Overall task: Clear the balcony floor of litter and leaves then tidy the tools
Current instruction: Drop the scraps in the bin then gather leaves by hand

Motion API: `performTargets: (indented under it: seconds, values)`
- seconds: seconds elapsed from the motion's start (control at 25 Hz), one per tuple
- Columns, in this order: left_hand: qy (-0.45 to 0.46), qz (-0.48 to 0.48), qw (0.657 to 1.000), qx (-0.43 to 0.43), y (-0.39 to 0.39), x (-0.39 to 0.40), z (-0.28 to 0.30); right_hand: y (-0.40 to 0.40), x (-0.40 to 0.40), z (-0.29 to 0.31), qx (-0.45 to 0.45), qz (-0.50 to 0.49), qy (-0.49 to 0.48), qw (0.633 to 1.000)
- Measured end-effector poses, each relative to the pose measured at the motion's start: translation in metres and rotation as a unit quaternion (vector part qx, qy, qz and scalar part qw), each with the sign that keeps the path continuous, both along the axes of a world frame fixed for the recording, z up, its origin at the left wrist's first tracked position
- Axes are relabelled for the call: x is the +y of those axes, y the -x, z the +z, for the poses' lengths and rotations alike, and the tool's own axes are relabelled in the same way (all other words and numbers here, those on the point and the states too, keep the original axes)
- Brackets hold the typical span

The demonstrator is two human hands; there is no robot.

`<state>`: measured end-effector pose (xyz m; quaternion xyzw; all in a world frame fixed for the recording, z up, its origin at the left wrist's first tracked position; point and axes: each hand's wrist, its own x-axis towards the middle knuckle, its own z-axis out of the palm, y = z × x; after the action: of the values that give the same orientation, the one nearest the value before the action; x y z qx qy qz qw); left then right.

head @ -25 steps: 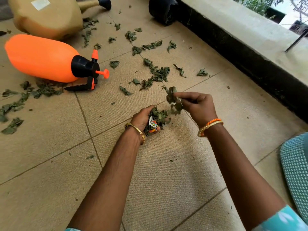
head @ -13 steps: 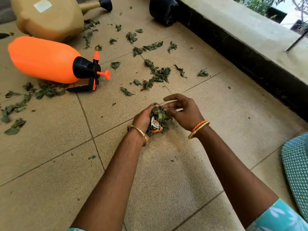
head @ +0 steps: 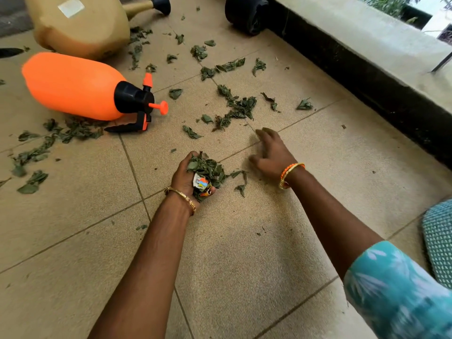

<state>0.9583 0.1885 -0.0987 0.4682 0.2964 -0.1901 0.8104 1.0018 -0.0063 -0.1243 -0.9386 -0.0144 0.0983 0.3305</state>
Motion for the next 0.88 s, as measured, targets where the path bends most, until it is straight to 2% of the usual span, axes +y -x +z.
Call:
performTargets:
  seconds: [0.08,0.16,0.28,0.4,0.56,0.64,0.72,0.76,0.8,0.88]
  values:
    - [-0.016,0.004,1.000,0.004,0.001,0.008,-0.005,0.000,0.009,-0.001,0.013,0.083,0.060,0.995]
    - [-0.034,-0.004,0.999,0.008,0.004,0.014,-0.011,0.021,0.017,-0.005,0.014,0.144,0.066,0.987]
    - [-0.066,-0.014,0.998,0.021,0.008,0.020,-0.020,0.070,0.027,-0.018,-0.084,0.192,0.046,0.977]
    - [-0.095,-0.027,0.995,0.019,0.009,0.023,-0.025,0.101,0.030,-0.037,-0.208,0.169,0.035,0.963]
    - [-0.118,-0.016,0.992,0.030,0.009,0.024,-0.027,0.096,0.031,-0.034,-0.296,0.137,0.030,0.945]
    - [-0.108,-0.018,0.993,0.041,0.013,0.023,-0.026,0.090,0.037,-0.026,-0.253,0.071,-0.043,0.964]
    - [-0.106,-0.020,0.993,0.048,0.017,0.022,-0.026,0.090,0.043,-0.016,-0.123,-0.066,-0.182,0.973]
    - [-0.109,-0.022,0.993,0.048,0.018,0.023,-0.027,0.089,0.045,-0.011,-0.047,-0.132,-0.266,0.954]
    - [-0.117,-0.023,0.992,0.047,0.020,0.024,-0.028,0.088,0.045,-0.005,0.013,-0.186,-0.360,0.914]
    - [-0.136,-0.027,0.989,0.041,0.023,0.027,-0.028,0.085,0.042,0.007,0.077,-0.251,-0.499,0.826]
